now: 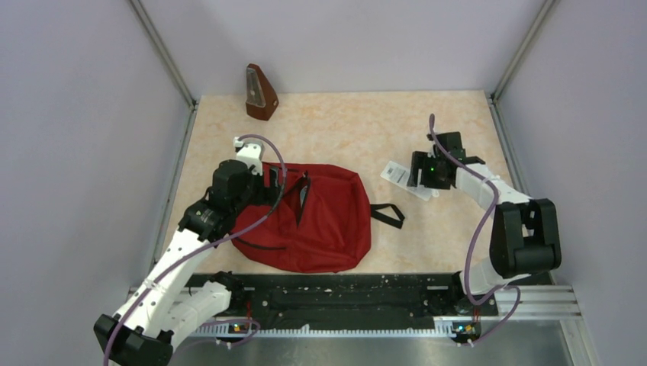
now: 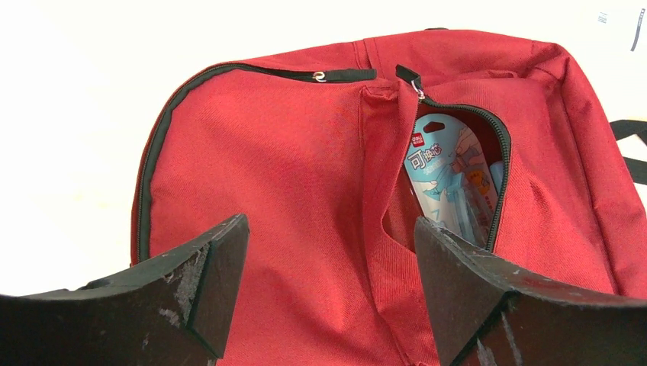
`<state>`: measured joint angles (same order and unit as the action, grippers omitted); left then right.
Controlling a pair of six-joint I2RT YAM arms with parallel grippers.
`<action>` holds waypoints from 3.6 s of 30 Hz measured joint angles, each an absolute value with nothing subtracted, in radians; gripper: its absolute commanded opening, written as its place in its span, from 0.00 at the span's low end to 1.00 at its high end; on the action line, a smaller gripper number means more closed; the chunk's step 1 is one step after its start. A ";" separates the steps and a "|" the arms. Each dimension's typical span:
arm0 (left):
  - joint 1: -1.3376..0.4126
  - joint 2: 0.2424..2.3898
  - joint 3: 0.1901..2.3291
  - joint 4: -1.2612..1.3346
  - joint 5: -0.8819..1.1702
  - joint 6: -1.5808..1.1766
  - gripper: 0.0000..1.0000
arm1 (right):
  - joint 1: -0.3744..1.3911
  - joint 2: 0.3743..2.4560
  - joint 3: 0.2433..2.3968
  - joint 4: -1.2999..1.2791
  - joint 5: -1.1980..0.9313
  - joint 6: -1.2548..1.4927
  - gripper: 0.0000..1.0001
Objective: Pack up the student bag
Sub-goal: Pick up the stationery from the center of the board, then place the stationery in the student bag.
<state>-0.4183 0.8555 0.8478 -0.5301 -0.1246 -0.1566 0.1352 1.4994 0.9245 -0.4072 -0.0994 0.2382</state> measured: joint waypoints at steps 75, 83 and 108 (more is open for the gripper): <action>-0.453 0.873 0.834 -0.213 0.354 -0.454 0.84 | 0.533 1.205 1.066 -0.463 0.109 0.244 0.00; -0.641 0.922 0.772 0.096 0.316 -0.646 0.84 | 0.786 1.177 1.065 -0.254 0.143 0.408 0.00; -0.688 0.926 0.690 0.216 0.202 -0.697 0.00 | 0.921 1.194 1.070 -0.068 0.148 0.503 0.15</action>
<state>-0.6884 0.9257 0.6899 0.2165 0.2020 -0.6971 0.9207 1.1938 1.0702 -0.0677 0.1482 0.5026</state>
